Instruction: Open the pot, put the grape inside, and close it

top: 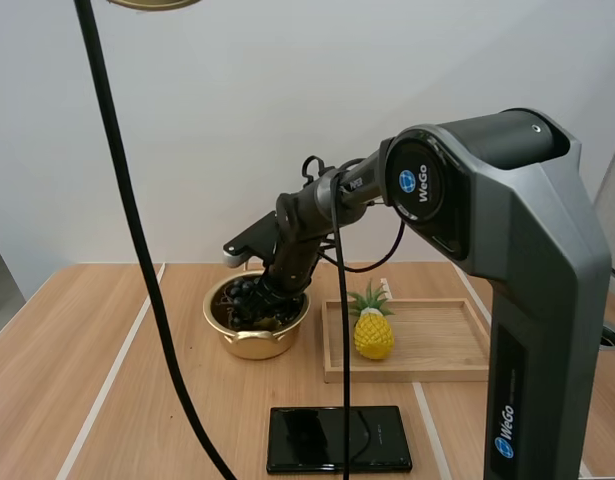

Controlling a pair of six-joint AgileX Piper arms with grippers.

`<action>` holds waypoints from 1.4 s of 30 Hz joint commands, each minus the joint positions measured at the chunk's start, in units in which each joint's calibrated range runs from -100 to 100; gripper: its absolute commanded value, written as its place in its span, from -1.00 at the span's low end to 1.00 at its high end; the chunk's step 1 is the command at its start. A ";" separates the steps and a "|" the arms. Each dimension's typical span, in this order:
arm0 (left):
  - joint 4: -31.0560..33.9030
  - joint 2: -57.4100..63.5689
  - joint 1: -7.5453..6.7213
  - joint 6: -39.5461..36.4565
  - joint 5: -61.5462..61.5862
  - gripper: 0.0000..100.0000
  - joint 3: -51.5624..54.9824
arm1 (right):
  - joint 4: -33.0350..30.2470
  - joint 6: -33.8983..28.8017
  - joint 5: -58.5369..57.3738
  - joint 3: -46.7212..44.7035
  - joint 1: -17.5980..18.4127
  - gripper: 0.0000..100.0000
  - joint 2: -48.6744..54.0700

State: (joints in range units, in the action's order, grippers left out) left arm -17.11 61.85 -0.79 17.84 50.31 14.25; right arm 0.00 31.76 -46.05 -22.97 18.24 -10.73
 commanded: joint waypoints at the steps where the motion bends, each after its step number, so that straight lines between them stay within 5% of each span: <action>1: -0.19 0.34 0.03 -0.19 -0.44 -1.00 -0.32 | -5.54 -1.99 -1.64 0.12 -0.30 -1.00 0.48; 8: -0.19 0.34 0.03 -0.19 0.70 -1.00 -0.32 | -0.83 -0.24 -6.01 0.12 -0.30 -1.00 0.48; 16: -0.19 0.34 0.03 -0.19 0.70 -1.00 -0.32 | 16.91 9.67 -12.15 0.12 -0.30 -1.00 0.48; 41: -0.19 0.34 0.03 -0.19 0.70 -1.00 -0.32 | 16.80 9.58 -8.65 0.12 -0.30 -1.00 0.48; 42: -0.19 0.34 0.03 -0.19 0.70 -1.00 -0.32 | 16.80 9.58 -8.65 0.12 -0.30 -0.88 0.48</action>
State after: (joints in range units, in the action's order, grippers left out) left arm -17.11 61.85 -0.79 17.84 51.56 14.25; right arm 16.30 40.76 -54.08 -22.82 18.17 -10.73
